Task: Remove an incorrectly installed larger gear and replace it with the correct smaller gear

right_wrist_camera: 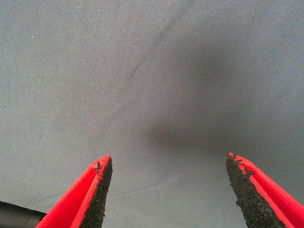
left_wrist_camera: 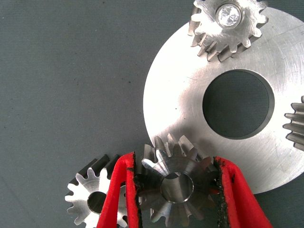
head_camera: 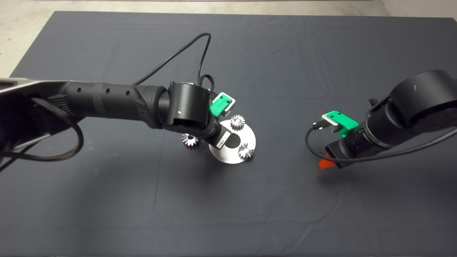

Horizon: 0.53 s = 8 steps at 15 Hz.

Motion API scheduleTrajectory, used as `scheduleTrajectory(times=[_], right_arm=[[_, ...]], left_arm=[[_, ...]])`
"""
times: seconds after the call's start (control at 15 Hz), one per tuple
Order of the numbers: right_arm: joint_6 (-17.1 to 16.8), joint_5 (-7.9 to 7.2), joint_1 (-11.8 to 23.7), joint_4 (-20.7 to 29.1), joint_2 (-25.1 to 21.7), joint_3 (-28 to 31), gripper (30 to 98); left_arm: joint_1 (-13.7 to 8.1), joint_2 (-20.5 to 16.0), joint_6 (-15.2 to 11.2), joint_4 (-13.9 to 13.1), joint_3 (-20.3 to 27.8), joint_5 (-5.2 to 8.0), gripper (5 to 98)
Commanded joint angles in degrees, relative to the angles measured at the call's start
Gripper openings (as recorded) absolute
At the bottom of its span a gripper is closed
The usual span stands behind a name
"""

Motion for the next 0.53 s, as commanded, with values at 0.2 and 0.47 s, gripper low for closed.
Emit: scheduleTrajectory(times=[0.2,0.47], right_arm=[[0.24,-4.15,-0.03,-1.80,0.05,1.82,63.6],[0.24,-4.15,-0.12,-1.88,-0.04,1.82,63.6]], left_arm=[[-2.89,-0.15,0.64,-1.67,0.70,5.38,24.4],[-2.86,-0.32,0.64,-2.44,1.14,5.12,24.4]])
